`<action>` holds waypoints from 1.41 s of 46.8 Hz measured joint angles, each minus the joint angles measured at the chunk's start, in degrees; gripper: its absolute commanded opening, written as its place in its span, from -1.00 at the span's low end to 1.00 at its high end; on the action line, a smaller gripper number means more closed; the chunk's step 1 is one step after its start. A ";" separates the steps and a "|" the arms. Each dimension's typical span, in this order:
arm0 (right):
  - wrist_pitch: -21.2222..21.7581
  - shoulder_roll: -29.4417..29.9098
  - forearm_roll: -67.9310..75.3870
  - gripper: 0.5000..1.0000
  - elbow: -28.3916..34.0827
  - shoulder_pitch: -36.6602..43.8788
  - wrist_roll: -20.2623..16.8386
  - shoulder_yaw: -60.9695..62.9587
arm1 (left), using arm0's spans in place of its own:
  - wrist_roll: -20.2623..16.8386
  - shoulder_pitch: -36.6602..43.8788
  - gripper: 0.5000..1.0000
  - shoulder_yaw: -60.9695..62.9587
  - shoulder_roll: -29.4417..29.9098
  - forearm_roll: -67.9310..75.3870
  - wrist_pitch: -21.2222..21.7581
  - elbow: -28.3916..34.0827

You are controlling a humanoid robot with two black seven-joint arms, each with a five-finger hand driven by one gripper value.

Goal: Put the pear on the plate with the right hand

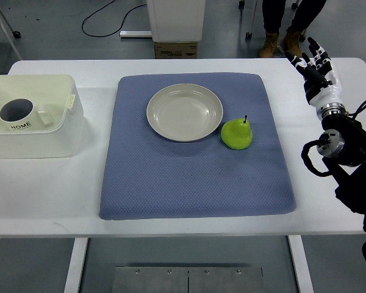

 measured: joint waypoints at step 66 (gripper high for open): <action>3.22 -12.58 -0.72 1.00 24.40 -10.46 11.17 -19.75 | 0.03 0.01 1.00 0.01 0.00 -0.01 0.02 0.01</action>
